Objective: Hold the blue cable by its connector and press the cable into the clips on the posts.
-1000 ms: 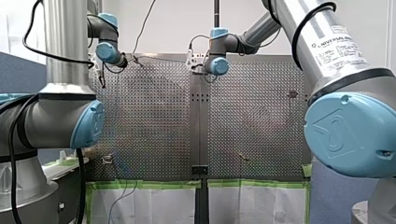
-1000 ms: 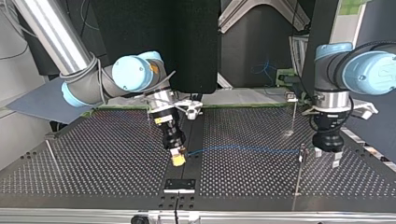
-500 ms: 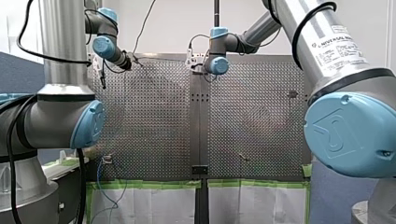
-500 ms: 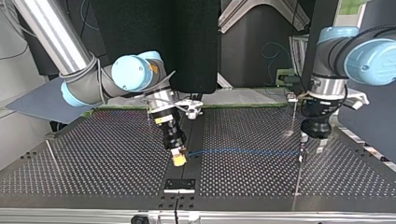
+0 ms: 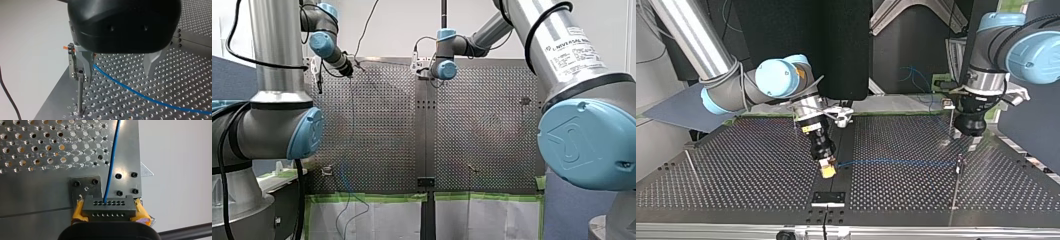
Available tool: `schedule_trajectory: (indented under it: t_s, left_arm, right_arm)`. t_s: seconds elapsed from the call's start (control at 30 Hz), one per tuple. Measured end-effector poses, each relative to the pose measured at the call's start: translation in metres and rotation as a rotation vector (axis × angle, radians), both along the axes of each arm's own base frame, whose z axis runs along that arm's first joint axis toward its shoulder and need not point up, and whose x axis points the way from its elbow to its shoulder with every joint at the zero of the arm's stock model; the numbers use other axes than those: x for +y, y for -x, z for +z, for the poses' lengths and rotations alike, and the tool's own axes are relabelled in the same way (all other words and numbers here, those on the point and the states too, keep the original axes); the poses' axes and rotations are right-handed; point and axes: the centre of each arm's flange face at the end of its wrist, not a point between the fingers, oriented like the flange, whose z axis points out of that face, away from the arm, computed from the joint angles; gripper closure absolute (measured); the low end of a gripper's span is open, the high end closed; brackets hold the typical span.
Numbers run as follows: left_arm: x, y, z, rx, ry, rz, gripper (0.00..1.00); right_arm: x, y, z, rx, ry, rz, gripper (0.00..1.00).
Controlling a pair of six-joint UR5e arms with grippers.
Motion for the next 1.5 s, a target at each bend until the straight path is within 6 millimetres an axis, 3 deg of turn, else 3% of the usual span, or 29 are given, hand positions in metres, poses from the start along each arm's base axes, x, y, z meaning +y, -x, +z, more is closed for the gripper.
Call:
schedule_trajectory:
  t_s: [0.37, 1.5]
  left_arm:
    - [0.006, -0.009, 0.021, -0.076, -0.042, 0.008, 0.00]
    - [-0.004, -0.004, 0.027, -0.093, -0.137, -0.036, 0.00]
  right_arm:
    - [0.000, 0.000, 0.001, -0.001, 0.001, 0.000, 1.00]
    - [0.001, 0.002, 0.002, 0.004, -0.003, -0.002, 1.00]
